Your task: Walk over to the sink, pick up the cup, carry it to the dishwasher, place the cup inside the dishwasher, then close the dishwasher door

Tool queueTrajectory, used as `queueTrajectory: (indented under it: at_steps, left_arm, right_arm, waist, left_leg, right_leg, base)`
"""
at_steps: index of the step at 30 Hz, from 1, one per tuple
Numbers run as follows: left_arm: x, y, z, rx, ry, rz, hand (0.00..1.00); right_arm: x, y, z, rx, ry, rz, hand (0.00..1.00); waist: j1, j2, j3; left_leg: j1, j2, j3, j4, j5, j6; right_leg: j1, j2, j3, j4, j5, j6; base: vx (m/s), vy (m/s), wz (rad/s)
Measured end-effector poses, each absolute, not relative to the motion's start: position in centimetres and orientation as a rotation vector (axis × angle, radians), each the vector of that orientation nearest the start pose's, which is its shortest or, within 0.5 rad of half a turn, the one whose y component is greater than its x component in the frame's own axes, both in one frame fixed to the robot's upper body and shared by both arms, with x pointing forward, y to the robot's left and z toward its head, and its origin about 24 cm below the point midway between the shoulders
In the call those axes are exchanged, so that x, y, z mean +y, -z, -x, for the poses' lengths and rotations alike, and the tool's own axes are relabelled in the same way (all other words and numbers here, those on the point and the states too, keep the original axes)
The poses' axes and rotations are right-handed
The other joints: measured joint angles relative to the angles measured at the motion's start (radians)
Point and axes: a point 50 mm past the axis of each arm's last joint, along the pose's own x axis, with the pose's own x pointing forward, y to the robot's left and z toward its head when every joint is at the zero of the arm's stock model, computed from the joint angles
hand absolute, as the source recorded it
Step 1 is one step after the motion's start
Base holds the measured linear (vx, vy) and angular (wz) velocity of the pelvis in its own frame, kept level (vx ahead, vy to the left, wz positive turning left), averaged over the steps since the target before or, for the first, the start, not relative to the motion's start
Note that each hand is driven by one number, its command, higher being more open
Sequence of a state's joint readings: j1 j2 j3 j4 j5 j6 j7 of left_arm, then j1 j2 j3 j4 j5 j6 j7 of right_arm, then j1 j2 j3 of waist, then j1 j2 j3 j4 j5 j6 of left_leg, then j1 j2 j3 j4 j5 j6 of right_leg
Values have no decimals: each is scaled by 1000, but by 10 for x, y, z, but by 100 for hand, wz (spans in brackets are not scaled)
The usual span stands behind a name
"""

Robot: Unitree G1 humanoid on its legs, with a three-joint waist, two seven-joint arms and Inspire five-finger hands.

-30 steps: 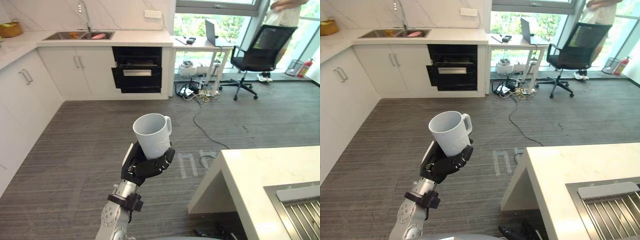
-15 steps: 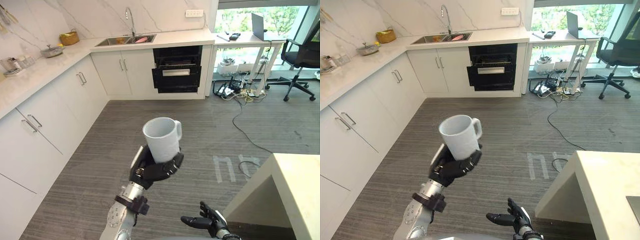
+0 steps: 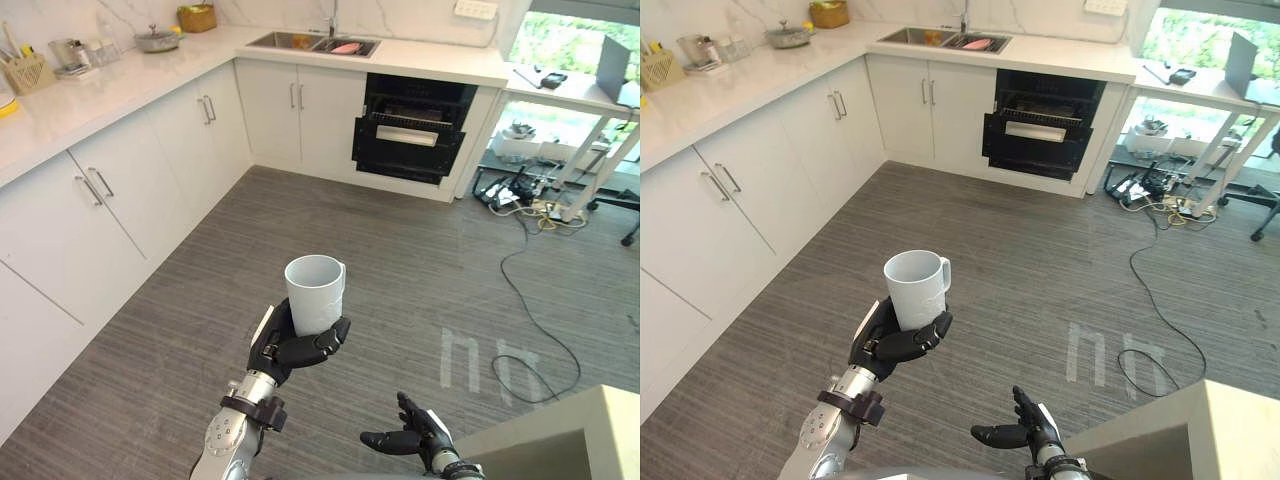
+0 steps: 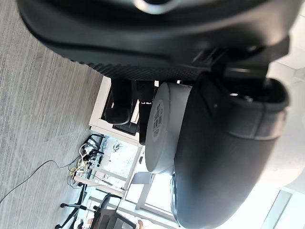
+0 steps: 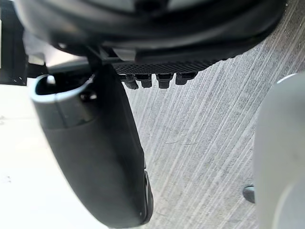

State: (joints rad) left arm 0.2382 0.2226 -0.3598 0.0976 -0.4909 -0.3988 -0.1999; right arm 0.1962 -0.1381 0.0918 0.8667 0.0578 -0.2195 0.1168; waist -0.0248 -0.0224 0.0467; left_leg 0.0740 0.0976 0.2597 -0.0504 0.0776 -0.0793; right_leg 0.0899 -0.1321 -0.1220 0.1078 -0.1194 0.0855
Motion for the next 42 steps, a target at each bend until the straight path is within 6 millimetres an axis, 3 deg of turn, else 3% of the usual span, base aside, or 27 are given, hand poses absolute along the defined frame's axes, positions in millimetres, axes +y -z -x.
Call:
queueTrajectory:
  at_steps: [3, 4, 13, 18, 21, 29, 35, 37, 40, 42]
  left_arm:
    - [126, -6, -185, -27, 359, 323, 0]
    - [120, -16, -185, -64, 387, 335, 0]
    - [127, -12, -186, -52, 335, 331, 0]
    - [146, 22, -178, 82, 122, 346, 0]
    - [162, 32, -169, 126, -11, 345, 0]
    - [173, 37, -159, 154, -89, 333, 0]
    - [178, 34, -151, 142, -100, 346, 0]
    - [181, 31, -151, 115, -85, 367, 0]
    - [180, 22, -153, 50, -39, 407, 0]
    - [171, 5, -158, -45, 39, 418, 0]
  right_arm:
    - [-182, 143, -106, 849, -69, 45, 100]
    - [-180, 143, -110, 849, -49, 48, 100]
    - [-182, 144, -106, 857, -17, 17, 100]
    - [-193, 144, -98, 840, 52, -30, 100]
    - [-195, 143, -97, 825, 55, -34, 100]
    - [-193, 142, -98, 820, 29, -22, 100]
    - [-196, 142, -95, 825, 47, -19, 100]
    - [-197, 142, -94, 831, 45, -10, 100]
    - [-201, 142, -94, 831, 53, -4, 100]
    - [-206, 142, -90, 841, 69, 4, 100]
  waist:
    - [10, 0, 0]
    - [4, 44, 17]
    - [-1, 44, 17]
    - [-12, 55, 10]
    - [-10, 60, 9]
    - [11, 60, 10]
    - [31, 54, 13]
    - [40, 42, 20]
    - [37, 26, 29]
    - [35, 13, 37]
  left_leg:
    - [2, 4, 9, 0, 1, -1]
    - [32, 11, 82, -42, 35, 4]
    - [34, 18, 81, -42, 31, -1]
    - [38, 19, 47, -40, 28, -6]
    - [36, 17, 39, -42, 27, -6]
    - [36, 7, 11, -42, 27, -5]
    - [33, -11, -11, -29, 11, 21]
    - [11, -19, -17, 24, -22, 31]
    - [-59, -39, -27, 187, -130, 53]
    - [-101, -64, -41, 304, -217, 75]
  right_leg:
    - [2, -1, 1, -2, 0, 0]
    - [29, 18, 1, -56, 43, -2]
    - [35, 29, 5, -85, 53, -11]
    - [70, 33, -32, -110, 54, -12]
    - [76, 32, -41, -109, 53, -11]
    - [84, 23, -65, -93, 41, -6]
    - [60, -3, -84, -15, -6, 5]
    - [44, -23, -86, 31, -32, 11]
    - [9, -76, -93, 135, -98, 29]
    - [-10, -130, -103, 254, -149, 49]
  base:
    - [55, -9, 4]
    - [0, 0, 0]
    - [0, -3, -2]
    - [20, -27, 17]
    - [28, -17, 10]
    - [-26, -3, 10]
    - [-29, 9, 12]
    - [1, 31, 8]
    - [14, 68, 17]
    - [73, 151, 17]
